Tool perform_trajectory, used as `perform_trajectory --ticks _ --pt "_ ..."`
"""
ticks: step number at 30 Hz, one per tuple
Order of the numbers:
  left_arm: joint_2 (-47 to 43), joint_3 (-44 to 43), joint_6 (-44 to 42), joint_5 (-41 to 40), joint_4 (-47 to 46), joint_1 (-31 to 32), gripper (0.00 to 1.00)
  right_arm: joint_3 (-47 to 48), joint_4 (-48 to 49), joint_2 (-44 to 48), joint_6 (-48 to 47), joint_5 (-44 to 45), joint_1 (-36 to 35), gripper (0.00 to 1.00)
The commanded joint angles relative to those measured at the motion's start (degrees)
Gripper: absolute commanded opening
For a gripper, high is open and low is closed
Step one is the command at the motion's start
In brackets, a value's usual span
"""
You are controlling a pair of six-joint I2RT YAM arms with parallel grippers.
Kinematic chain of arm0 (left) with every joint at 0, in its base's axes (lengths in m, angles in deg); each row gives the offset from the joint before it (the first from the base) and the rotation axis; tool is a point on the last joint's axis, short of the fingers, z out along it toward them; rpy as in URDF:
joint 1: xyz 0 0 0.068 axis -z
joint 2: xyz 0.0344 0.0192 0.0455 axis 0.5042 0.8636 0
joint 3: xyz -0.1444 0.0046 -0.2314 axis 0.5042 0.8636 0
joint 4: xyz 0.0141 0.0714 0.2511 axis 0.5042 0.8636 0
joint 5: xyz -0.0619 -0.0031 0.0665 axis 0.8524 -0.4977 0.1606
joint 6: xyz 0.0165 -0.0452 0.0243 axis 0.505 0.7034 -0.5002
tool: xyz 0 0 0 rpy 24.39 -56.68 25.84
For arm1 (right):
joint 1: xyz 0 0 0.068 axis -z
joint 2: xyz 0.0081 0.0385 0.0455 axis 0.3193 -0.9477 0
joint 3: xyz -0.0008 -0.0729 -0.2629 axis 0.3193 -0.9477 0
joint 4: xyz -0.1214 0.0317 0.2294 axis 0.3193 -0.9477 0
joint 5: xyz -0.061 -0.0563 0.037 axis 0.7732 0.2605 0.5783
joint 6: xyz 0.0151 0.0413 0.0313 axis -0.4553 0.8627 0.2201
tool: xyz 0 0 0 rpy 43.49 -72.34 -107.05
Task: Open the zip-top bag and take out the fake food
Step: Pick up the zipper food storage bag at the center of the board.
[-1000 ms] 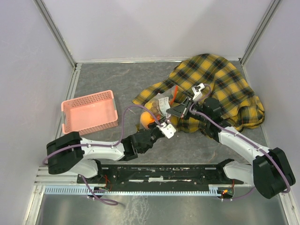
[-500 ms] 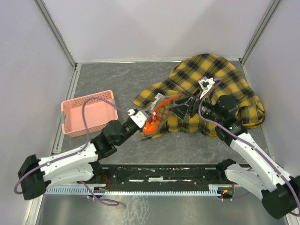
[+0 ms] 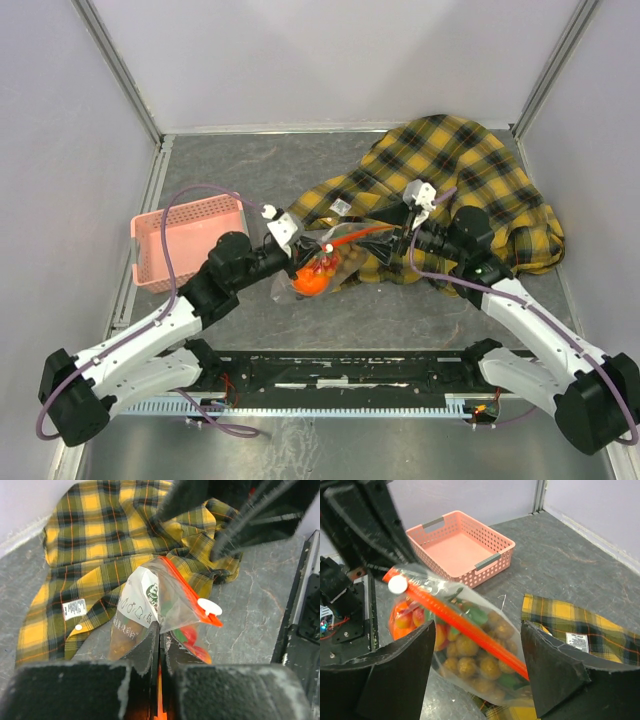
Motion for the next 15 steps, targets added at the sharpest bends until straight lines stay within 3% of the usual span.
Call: perform_trajectory --ticks 1,10,15 --pt "1.94 -7.02 9.14 7.07 0.67 -5.00 0.03 -4.94 19.22 1.11 0.43 -5.26 -0.88 0.76" --pt "10.66 -12.06 16.74 22.66 -1.85 -12.15 0.03 -2.40 14.75 -1.70 -8.14 -0.06 -2.59 0.77" --pt "15.82 -13.44 22.93 30.46 -7.52 -14.79 0.03 -0.61 13.52 -5.57 -11.25 1.03 -2.62 0.70"
